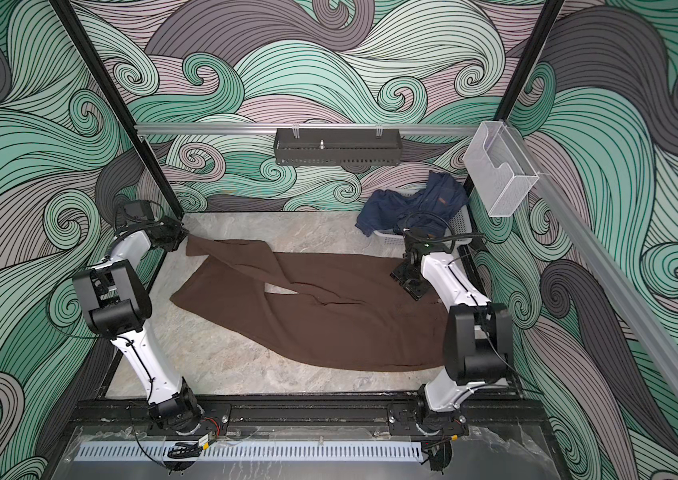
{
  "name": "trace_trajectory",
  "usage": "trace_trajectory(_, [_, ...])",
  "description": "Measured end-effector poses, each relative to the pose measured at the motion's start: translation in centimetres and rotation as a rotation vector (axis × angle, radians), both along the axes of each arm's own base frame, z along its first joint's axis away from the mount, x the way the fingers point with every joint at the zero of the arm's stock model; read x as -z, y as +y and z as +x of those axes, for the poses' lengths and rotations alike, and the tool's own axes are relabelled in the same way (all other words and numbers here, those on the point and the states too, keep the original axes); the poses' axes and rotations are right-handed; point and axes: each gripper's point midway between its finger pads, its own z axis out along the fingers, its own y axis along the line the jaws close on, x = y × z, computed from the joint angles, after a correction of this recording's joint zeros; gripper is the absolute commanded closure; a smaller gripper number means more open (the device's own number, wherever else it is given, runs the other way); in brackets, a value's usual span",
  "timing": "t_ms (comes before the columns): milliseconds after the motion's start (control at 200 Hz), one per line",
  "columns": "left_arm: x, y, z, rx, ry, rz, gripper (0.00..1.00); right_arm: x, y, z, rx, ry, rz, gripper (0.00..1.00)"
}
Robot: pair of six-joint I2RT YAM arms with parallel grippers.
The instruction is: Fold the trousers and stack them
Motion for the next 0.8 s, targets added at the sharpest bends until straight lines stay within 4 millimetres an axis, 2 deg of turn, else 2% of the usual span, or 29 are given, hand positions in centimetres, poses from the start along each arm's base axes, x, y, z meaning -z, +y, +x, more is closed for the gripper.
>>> trace_trajectory(175, [3.3,1.0,-3.0,-0.036,0.07,-0.027,1.0,2.8,-1.1,3.0,0.055,0.011,0.041,0.48])
trace_trajectory(380, [5.3,2.0,-6.9,-0.095,0.117,-0.055,1.0,5.5,-1.4,5.9,0.117,-0.037,0.116,0.5])
trace_trajectory(445, [5.1,2.1,-7.9,-0.109,0.124,-0.053,1.0,6.1,-1.4,6.3,0.129,-0.043,0.122,0.51])
trace_trajectory(535, [4.0,2.5,-8.8,-0.131,0.116,-0.029,1.0,6.7,-1.7,6.6,0.148,-0.038,0.122,0.5])
trace_trajectory(650, [2.3,2.9,-8.7,-0.136,0.083,0.0,1.0,6.9,-2.4,6.7,0.184,-0.029,0.121,0.48])
trace_trajectory(801, [2.1,2.7,-8.5,-0.127,0.077,-0.009,1.0,7.1,-4.7,6.2,0.27,-0.018,0.111,0.48])
